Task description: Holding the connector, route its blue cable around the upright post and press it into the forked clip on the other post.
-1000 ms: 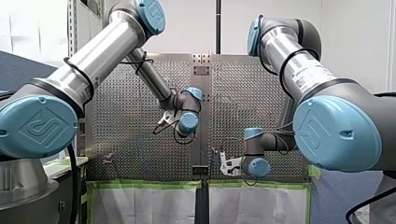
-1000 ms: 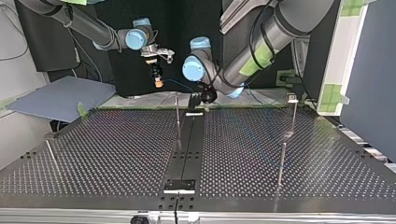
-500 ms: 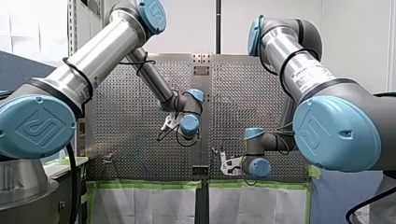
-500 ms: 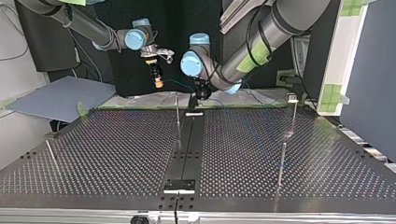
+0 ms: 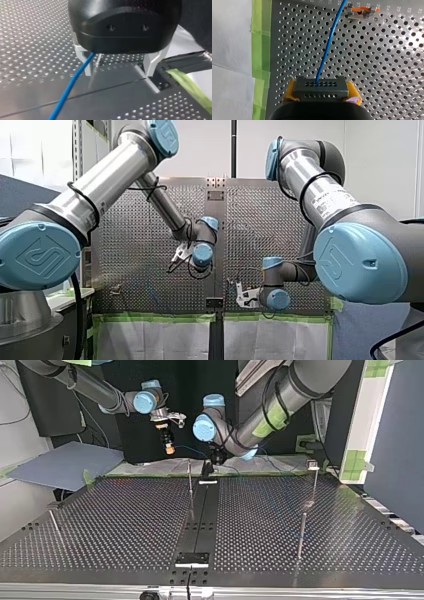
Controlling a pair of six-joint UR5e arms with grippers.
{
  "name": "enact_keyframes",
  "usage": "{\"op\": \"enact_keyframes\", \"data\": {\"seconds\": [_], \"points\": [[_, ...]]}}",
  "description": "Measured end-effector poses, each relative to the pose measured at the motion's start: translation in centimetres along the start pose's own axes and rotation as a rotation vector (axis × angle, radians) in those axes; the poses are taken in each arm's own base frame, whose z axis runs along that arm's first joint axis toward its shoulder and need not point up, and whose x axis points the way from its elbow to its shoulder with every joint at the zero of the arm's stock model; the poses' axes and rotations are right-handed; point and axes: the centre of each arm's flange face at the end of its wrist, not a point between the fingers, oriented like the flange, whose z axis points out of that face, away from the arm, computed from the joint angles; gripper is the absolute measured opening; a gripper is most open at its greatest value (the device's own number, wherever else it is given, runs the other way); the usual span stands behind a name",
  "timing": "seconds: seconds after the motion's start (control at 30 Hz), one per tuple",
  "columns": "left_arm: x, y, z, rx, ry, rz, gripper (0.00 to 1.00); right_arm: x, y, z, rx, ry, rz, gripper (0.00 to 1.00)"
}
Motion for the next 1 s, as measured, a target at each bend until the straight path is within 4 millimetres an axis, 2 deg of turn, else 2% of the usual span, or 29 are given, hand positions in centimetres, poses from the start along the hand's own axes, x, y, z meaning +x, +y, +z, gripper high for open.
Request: {"op": "enact_keyframes", "data": {"seconds": [0.17,0.6,1.0], "points": [[1.6,-1.2,0.3,0.013,0.023,0.024,0.99,0.0,0.0,0.0,0.000,-0.002,-0.001,0.00],[5.6,-4.9,1.8,0.056,0.006,-0.045,0.99,-0.1,0.0,-0.1,0.001,-0.007,-0.009,0.00],[5.2,-6.8,2.1,0.129,-0.068,-0.182,0.99,-0.1,0.3,0.0,-0.001,-0.008,-0.028,0.00]]}}
